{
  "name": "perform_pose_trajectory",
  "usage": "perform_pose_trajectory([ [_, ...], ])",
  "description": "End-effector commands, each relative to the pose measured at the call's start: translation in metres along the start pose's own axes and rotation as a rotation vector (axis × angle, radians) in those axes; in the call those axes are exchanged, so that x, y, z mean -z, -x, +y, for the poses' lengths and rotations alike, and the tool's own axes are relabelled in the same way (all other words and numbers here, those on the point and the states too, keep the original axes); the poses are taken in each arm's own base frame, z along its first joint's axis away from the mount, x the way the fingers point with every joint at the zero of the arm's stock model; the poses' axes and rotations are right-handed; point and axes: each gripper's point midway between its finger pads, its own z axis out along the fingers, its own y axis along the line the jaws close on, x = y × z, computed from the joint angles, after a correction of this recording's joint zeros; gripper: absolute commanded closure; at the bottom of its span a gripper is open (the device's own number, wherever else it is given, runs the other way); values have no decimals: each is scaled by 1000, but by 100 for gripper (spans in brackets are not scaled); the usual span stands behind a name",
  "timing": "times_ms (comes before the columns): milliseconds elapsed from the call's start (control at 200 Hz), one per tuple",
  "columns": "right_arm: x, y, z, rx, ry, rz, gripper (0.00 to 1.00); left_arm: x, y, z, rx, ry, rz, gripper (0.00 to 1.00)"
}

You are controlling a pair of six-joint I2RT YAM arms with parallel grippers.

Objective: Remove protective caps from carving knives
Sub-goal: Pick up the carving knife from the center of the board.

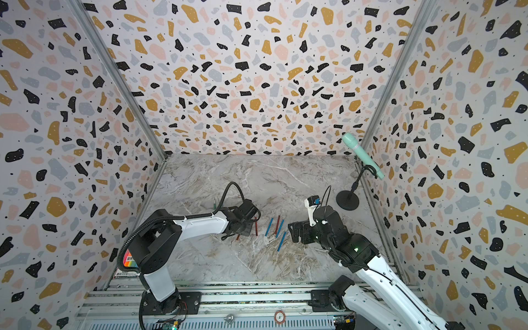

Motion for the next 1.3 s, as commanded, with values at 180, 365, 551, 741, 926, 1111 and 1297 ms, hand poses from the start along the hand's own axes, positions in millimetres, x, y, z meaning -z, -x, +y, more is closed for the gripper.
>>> perform_pose_trajectory([
  [180, 2, -1, -1, -2, -6, 0, 1, -22, -139, 40, -131, 115, 489, 84],
  [365, 2, -1, 0, 0, -3, 0, 1, -19, -137, 42, -133, 122, 485, 91],
  [551, 1, -2, 0, 0, -3, 6, 1, -11, -125, 42, -128, 119, 441, 100],
  [741, 0, -2, 1, 1, -1, 7, 1, 5, -105, 43, -112, 120, 359, 100],
  [926, -1, -3, 3, 5, 9, 15, 1, 23, -82, 36, -75, 63, 246, 100],
  [1111, -2, -3, 6, -7, 26, 20, 1, 48, -55, 17, -37, -72, 107, 100],
  [1297, -11, -5, 12, -52, 53, 48, 1, 85, -28, -8, -56, -206, -60, 100],
])
